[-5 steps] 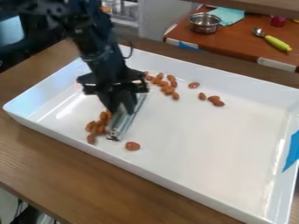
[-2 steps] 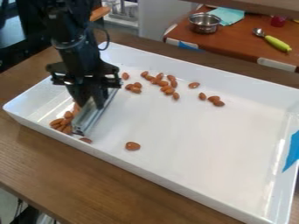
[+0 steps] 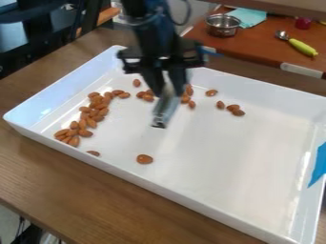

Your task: Sweep into pile

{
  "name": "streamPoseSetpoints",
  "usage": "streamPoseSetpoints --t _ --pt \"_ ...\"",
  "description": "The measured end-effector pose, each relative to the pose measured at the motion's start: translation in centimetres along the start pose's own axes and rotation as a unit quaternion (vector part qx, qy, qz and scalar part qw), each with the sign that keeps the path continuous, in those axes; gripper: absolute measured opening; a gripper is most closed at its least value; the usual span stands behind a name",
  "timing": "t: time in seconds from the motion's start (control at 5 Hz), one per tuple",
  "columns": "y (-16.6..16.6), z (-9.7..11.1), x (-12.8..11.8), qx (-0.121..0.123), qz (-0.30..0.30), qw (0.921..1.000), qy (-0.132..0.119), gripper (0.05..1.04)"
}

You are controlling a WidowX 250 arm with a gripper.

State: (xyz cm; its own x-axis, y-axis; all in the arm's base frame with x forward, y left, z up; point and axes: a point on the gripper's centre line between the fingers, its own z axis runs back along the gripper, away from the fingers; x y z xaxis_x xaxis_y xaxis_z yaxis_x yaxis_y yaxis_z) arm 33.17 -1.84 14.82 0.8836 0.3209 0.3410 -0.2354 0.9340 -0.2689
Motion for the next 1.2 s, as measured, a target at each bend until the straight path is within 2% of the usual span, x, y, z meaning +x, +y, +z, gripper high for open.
streamPoseSetpoints --t 0.2,0.4,0.6,1.0,1.2 --pt "-3.8 -1.7 -0.7 -0.011 -0.011 0.9996 0.025 0.328" --pt "-6.2 -3.3 -1.4 -0.007 -0.028 0.9989 0.037 0.328" --pt "-7.9 -5.3 -2.3 0.008 -0.052 0.9976 0.044 0.328" --pt "-9.0 -7.9 -1.4 0.026 -0.053 0.9971 0.050 0.328" --pt "-9.0 -8.5 0.3 0.028 -0.035 0.9979 0.046 0.328"
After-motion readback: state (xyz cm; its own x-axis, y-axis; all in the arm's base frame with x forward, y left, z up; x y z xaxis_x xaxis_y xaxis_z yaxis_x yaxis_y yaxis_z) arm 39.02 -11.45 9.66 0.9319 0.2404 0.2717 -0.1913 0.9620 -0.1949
